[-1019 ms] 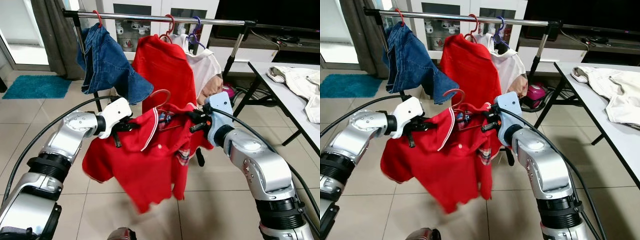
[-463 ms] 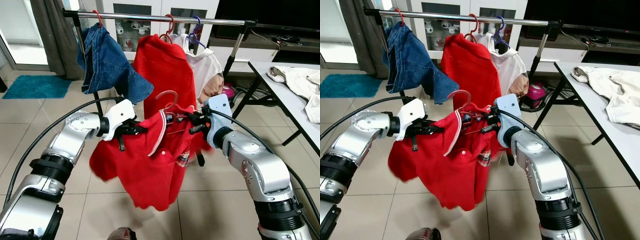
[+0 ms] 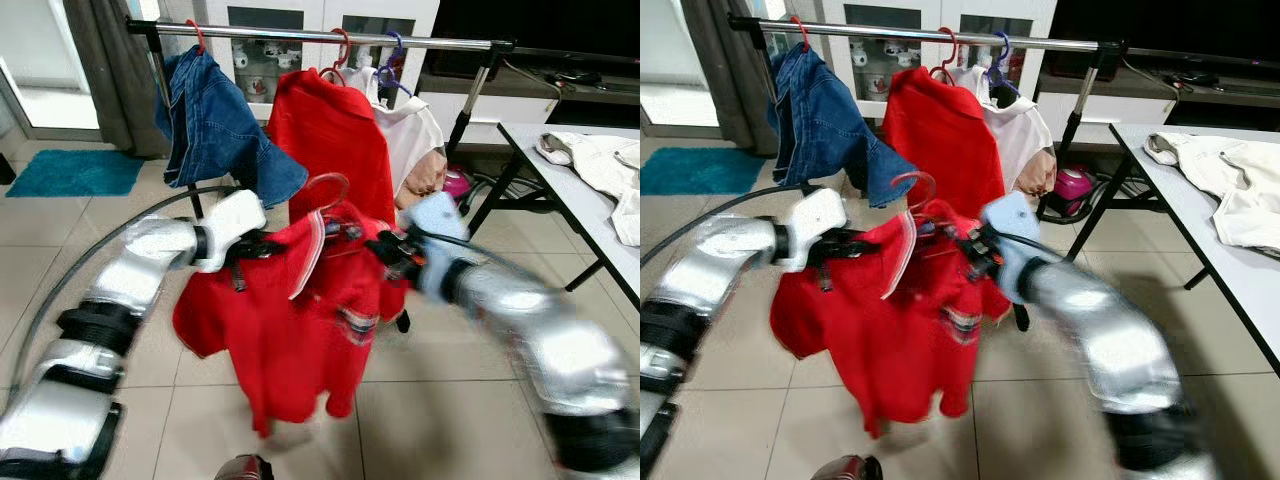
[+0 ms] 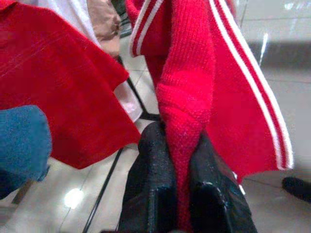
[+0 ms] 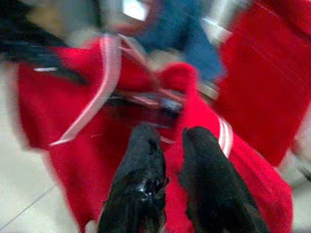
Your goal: Hang hanger
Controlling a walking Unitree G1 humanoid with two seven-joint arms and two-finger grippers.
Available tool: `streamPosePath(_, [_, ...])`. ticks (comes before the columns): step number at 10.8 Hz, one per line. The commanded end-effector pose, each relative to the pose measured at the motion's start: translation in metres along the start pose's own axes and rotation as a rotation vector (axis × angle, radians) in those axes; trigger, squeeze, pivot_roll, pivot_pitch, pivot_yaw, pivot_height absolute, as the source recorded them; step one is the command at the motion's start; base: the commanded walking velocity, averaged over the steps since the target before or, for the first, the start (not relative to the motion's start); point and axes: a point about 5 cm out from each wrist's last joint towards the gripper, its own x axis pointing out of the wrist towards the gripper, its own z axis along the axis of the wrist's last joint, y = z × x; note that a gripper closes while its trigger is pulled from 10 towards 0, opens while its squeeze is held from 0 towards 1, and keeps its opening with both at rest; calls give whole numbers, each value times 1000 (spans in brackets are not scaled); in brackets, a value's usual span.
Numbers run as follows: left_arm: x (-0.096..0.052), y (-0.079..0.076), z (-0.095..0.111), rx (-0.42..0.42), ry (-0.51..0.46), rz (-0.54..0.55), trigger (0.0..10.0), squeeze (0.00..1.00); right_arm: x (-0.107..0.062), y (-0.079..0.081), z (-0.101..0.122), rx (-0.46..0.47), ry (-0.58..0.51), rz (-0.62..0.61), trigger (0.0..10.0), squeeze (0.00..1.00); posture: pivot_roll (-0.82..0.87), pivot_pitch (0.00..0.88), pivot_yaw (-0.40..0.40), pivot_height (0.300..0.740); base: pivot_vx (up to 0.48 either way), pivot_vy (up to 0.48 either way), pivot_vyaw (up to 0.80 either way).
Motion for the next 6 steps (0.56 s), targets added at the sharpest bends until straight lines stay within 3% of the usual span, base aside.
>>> streamPosePath(1, [-3, 7, 13, 45, -52, 11, 0, 0, -5, 7, 9, -29, -58, 96, 10000, 1000, -91, 0, -24, 740, 0, 0, 0])
streamPosePath(3, [-13, -1, 9, 54, -98, -126, 0, 0, -19, -3, 29, -191, -143, 189, 10000, 1000, -93, 0, -22, 740, 0, 0, 0])
streamPosePath(6, [-19, -13, 12, 111, -135, -265, 0, 0, -14, 0, 24, -289, -89, 289, 10000, 1000, -83, 0, -31, 740, 0, 0, 0])
